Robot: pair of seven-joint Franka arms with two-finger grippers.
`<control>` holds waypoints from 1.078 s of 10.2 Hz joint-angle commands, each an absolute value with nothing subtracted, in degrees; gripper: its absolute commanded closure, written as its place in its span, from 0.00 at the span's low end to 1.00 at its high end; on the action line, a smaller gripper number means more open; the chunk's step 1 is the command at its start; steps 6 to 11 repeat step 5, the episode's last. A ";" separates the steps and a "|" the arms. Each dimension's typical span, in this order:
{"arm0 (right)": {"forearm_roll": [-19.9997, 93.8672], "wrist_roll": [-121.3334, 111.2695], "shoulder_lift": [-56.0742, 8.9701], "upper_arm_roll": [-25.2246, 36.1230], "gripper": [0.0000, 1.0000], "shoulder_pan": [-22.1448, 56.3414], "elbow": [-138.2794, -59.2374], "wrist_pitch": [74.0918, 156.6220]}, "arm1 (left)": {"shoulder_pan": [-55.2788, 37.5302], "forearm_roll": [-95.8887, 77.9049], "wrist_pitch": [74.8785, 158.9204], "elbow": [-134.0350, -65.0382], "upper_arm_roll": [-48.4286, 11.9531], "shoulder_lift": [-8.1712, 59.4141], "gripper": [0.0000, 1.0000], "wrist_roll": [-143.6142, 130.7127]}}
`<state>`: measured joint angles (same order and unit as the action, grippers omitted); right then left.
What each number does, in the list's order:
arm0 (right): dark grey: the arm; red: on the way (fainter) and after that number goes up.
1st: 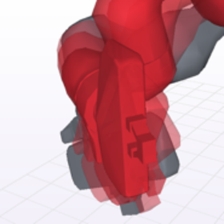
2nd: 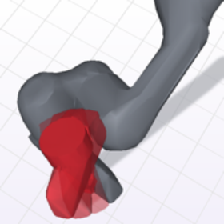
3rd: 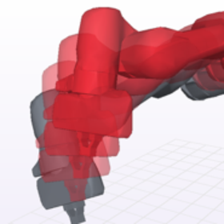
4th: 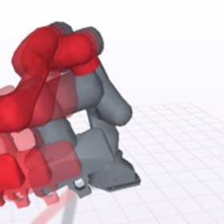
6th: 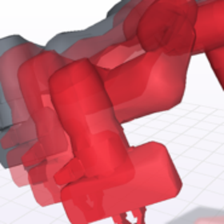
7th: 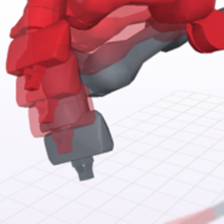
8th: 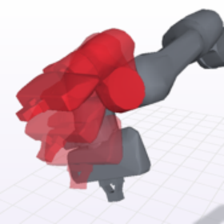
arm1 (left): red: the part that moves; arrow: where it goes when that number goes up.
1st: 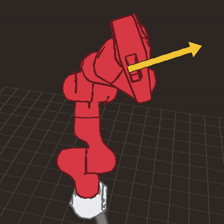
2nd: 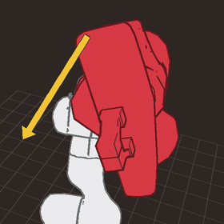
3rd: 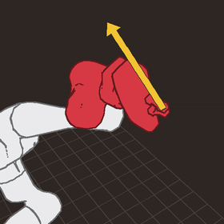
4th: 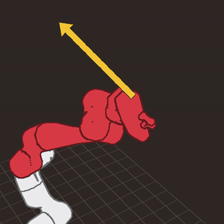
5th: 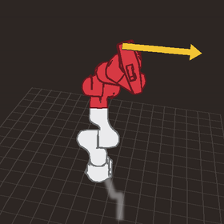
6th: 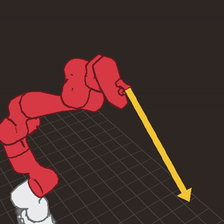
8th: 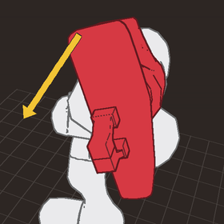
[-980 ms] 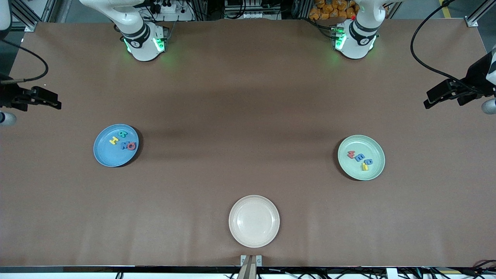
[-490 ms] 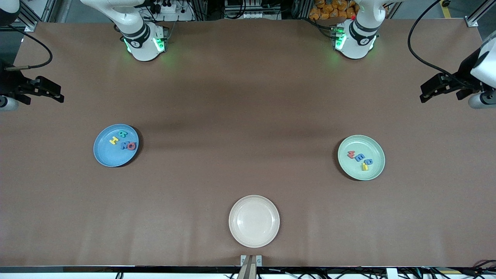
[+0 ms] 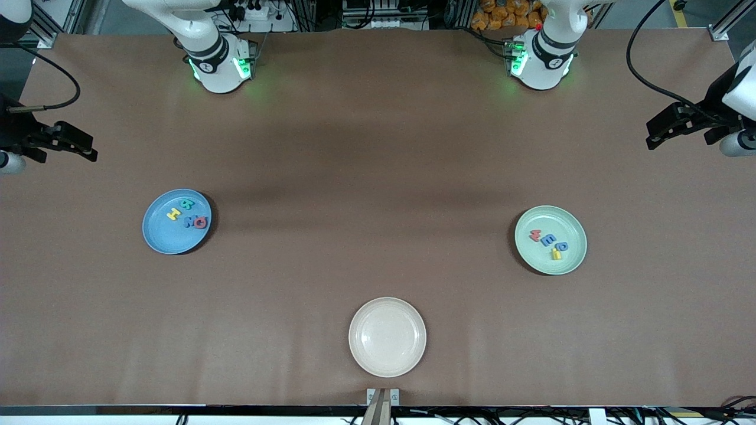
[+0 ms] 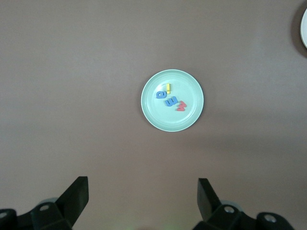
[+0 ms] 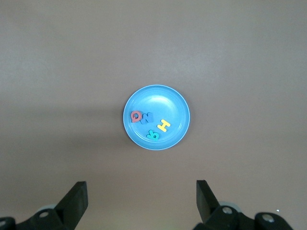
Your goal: Sort uppercase to blue plate, lowercase to green plate
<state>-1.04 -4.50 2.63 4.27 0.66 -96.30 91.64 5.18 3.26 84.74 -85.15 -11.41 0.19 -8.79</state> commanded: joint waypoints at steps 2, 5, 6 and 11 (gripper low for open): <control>-1.75 -2.29 -1.48 2.03 0.00 -1.32 -89.40 89.92 | 5.71 3.69 83.58 -84.29 -11.87 -0.17 0.00 -8.53; -1.50 -1.76 -1.76 1.67 0.00 -2.72 -89.38 89.47 | 5.54 2.55 83.41 -84.29 -11.87 -0.53 0.00 -8.53; -1.50 -1.76 -1.76 1.67 0.00 -2.72 -89.38 89.47 | 5.54 2.55 83.41 -84.29 -11.87 -0.53 0.00 -8.53; -1.50 -1.76 -1.76 1.67 0.00 -2.72 -89.38 89.47 | 5.54 2.55 83.41 -84.29 -11.87 -0.53 0.00 -8.53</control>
